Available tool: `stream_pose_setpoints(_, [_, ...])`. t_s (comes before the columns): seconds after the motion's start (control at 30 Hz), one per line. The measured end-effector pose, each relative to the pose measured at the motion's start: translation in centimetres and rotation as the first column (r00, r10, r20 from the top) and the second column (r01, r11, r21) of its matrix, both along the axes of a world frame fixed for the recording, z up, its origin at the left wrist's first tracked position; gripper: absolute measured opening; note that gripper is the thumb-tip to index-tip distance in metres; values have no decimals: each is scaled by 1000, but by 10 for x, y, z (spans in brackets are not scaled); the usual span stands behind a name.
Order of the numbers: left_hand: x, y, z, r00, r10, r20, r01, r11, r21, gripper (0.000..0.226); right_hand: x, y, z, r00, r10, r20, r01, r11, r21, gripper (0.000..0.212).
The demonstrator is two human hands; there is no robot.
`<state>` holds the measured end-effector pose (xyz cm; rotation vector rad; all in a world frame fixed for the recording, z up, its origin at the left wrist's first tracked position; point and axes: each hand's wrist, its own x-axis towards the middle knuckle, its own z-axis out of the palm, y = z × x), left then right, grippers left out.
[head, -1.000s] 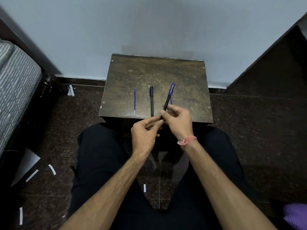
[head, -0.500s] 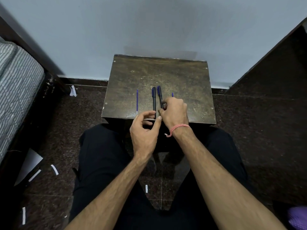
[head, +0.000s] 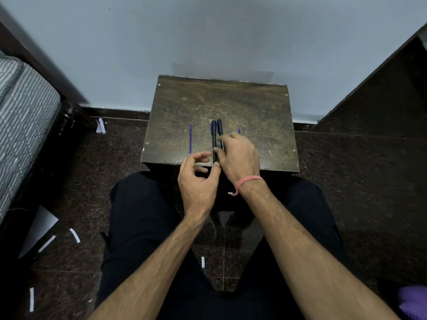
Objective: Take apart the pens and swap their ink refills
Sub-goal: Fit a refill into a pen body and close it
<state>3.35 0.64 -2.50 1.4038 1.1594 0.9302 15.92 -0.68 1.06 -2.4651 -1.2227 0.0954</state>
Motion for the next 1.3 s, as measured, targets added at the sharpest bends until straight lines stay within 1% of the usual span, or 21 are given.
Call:
stream_pose_setpoints(0.03, [-1,1,0,1000,14,3,-14,1000,-3,23,-2,0,-1,998,54,36,-54,999,-9,22])
stream_pose_setpoints(0.1, [-2,2,0,999,44,16,-44,999,-4,20,-6,-1,-4,985,152,83,-145,986,-79,26])
stream_pose_setpoints(0.17, [-3,3,1,998,58,20,-58,998,7,20,-10,-2,-7,974,200,106,-185,973,-137,29])
stream_pose_setpoints(0.33, [-5,3,4,998,54,18,-54,999,2,22,-23,-12,-11,976,182,119,-167,978,-126,24])
stream_pose_setpoints(0.43, [-5,3,4,998,56,14,-56,998,2,22,-32,-20,-15,980,159,118,-148,984,-95,21])
stream_pose_setpoints(0.6, [-5,4,-2,997,73,12,-72,996,-61,15,-33,-24,-21,996,92,6,-91,992,-92,16])
stream_pose_setpoints(0.7, [-4,7,-6,996,48,80,-34,984,-173,14,-32,-30,-16,986,51,-160,-50,999,11,17])
stream_pose_setpoints(0.77, [-2,8,-7,990,21,143,20,959,-284,9,-34,-38,-10,950,4,-312,31,994,107,15])
stream_pose_setpoints(0.8, [-1,7,-7,987,0,163,55,941,-333,6,-35,-44,-7,913,-29,-406,100,983,155,14])
stream_pose_setpoints(0.87, [2,4,-6,984,-60,167,125,903,-412,19,-39,-59,-2,803,-56,-593,236,944,229,15])
stream_pose_setpoints(0.9, [3,3,-5,981,-84,174,155,881,-448,26,-42,-67,0,763,-47,-645,272,928,253,15])
stream_pose_setpoints(0.93, [5,2,-4,977,-90,191,172,866,-470,30,-45,-76,1,741,-32,-670,281,922,267,15])
stream_pose_setpoints(1.0, [5,3,-2,968,-92,235,194,869,-455,28,-50,-93,1,723,-7,-691,253,933,255,15])
stream_pose_setpoints(1.07, [5,3,-3,957,-130,258,232,879,-417,22,-51,-105,-2,723,3,-691,190,961,202,13])
stream_pose_setpoints(1.13, [6,0,-4,954,-172,246,262,879,-400,15,-44,-108,-4,705,24,-709,133,977,165,10])
stream_pose_setpoints(1.17, [6,-2,-5,955,-192,225,269,882,-386,12,-38,-108,-5,681,31,-732,140,975,172,7])
stream_pose_setpoints(1.2, [7,-3,-7,955,-221,197,281,889,-362,10,-32,-108,-5,637,32,-770,188,963,195,4])
stream_pose_setpoints(1.27, [6,-5,-11,936,-325,135,351,891,-288,12,-17,-108,-5,531,1,-847,354,908,223,11])
stream_pose_setpoints(1.3, [5,-7,-12,912,-396,108,411,878,-244,13,-10,-108,-5,488,-10,-873,415,882,222,13])
